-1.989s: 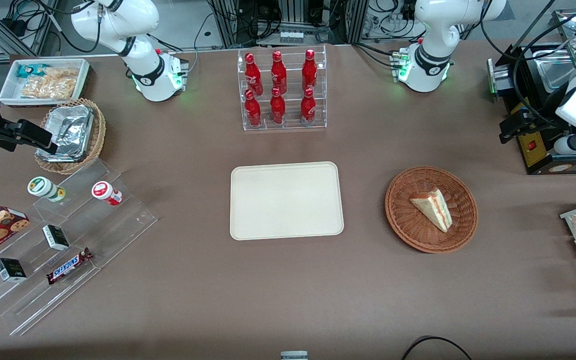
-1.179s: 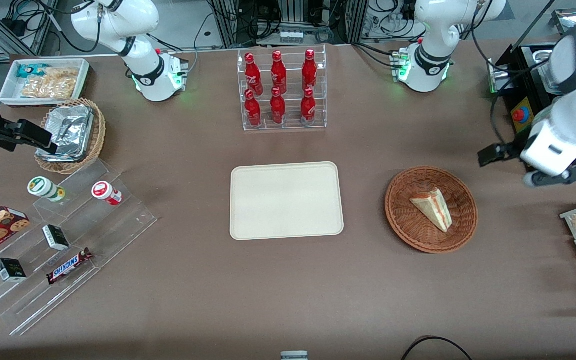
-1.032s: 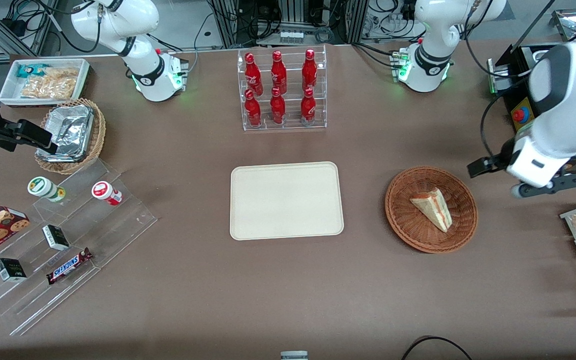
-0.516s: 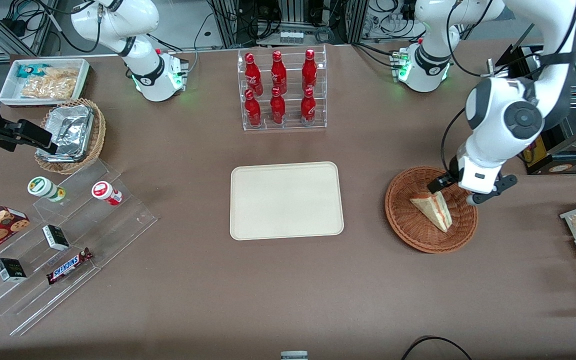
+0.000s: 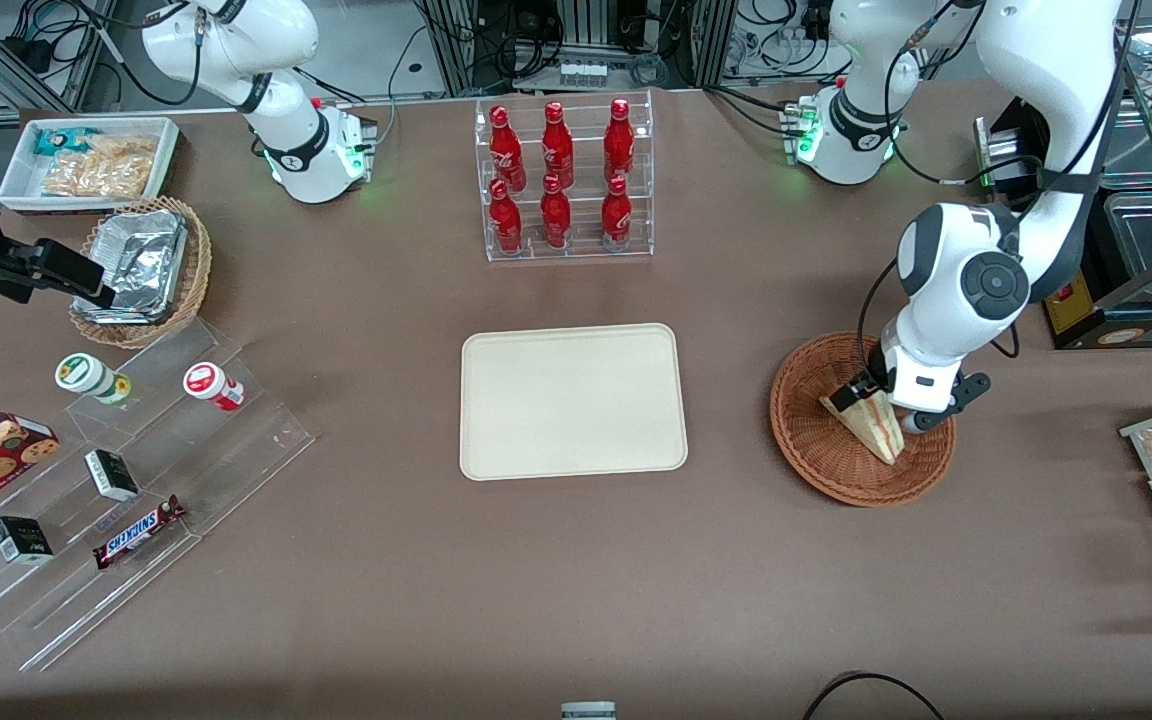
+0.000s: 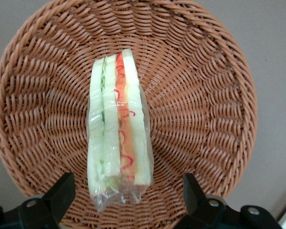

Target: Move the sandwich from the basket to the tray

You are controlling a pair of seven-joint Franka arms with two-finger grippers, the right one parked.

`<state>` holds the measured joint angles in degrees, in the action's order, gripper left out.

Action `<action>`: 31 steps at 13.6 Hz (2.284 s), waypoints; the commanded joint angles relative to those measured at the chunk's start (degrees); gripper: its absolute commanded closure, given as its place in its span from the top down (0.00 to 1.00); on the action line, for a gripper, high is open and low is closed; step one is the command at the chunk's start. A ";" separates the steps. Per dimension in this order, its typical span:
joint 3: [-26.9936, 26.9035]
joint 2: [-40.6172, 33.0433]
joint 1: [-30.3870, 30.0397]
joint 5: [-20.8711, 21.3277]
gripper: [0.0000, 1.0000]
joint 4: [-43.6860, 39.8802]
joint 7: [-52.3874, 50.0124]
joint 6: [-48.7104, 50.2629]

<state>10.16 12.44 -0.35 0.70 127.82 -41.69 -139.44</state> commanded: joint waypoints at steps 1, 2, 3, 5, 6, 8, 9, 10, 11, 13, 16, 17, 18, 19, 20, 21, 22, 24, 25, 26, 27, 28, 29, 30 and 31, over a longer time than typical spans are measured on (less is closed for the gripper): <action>-0.32 1.88 -0.17 1.40 1.00 -1.61 -1.02 -0.57; -0.84 2.41 -0.17 1.75 1.00 -1.70 -1.02 -0.57; -1.46 2.94 -0.17 1.76 0.99 -2.04 -1.02 -0.57; -1.55 3.99 -0.17 1.76 0.56 -2.49 -1.20 -0.57; -1.55 4.34 -0.17 1.76 0.19 -2.49 -1.20 -0.48; -1.55 4.17 -0.26 1.76 0.09 -2.84 -1.29 -0.48; -1.55 3.56 -0.18 1.76 0.08 -2.84 -1.20 -0.05; -1.64 2.25 -0.17 1.76 0.07 -3.01 -1.20 0.91; -1.64 0.93 -0.17 1.76 0.07 -4.84 -1.11 4.84; -1.55 -0.22 0.17 1.84 0.07 -13.34 -1.20 18.87; -0.94 1.00 3.50 1.41 0.07 -29.07 -1.46 37.00; -0.85 1.53 5.52 1.14 0.07 -32.42 -1.03 39.74; -0.85 2.23 8.58 0.71 0.07 -33.76 -1.20 40.03; -0.85 2.85 11.92 0.62 0.08 -33.86 -1.20 39.60; -0.59 4.85 14.65 0.01 0.08 -34.39 -1.11 38.38; 0.20 7.05 17.90 -0.70 0.08 -35.70 -1.11 35.49; 0.29 9.94 21.24 -0.70 0.08 -37.02 -1.72 32.94; 0.29 15.13 26.96 -0.70 0.09 -39.91 -1.90 28.37; 0.29 17.68 29.33 -0.62 0.09 -41.41 -2.77 25.13; 0.21 20.14 31.62 -0.27 0.09 -42.38 -4.87 22.48; 0.21 21.91 33.29 -0.09 0.09 -43.26 -5.41 20.46; 0.21 23.75 34.88 0.17 0.09 -43.70 -5.33 19.04; 0.21 25.25 36.37 0.26 0.09 -44.14 -5.24 18.07; 0.12 26.57 37.69 0.26 0.09 -44.15 -5.07 16.67; 0.12 27.54 38.49 0.96 0.10 -44.15 -5.07 14.92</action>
<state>11.06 37.42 36.08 0.55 86.23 -46.27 -123.04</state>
